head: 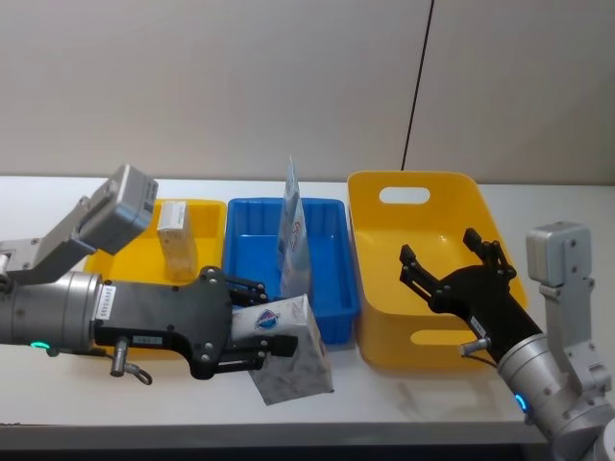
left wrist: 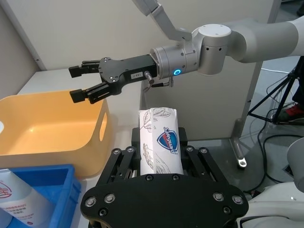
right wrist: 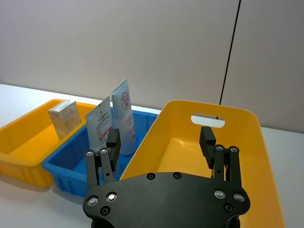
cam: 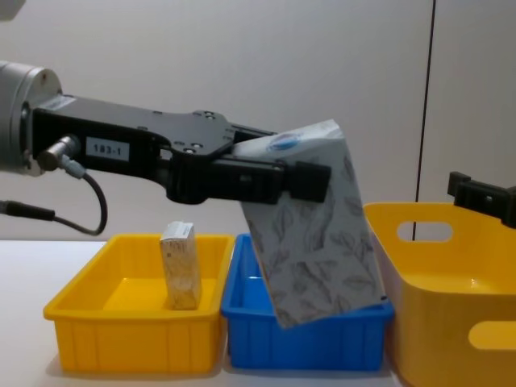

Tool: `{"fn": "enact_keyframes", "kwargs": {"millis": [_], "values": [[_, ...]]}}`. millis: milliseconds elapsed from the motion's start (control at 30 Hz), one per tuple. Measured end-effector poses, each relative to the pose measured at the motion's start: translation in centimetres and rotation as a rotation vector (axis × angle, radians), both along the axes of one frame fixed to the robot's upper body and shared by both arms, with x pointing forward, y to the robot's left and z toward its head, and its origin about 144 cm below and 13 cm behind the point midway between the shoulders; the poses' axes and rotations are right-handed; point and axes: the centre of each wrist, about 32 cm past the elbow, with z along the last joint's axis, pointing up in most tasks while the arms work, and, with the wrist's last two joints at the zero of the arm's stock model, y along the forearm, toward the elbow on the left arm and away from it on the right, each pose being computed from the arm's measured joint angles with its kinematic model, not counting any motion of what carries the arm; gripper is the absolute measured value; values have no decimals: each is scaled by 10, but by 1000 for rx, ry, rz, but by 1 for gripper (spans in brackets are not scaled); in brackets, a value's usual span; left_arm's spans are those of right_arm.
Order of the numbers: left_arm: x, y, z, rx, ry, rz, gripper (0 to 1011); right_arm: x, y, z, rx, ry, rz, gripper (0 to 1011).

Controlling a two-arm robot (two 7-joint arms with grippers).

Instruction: Bimanual collaborative sorting of washing and personal care products

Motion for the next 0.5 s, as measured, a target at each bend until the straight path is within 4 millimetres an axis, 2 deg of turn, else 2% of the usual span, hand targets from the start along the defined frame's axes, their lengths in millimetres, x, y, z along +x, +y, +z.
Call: {"fn": "enact_keyframes", "kwargs": {"millis": [500], "values": [[0, -3, -4, -3, -6, -4, 369, 0, 0, 0, 0, 0, 0, 1002]]}}
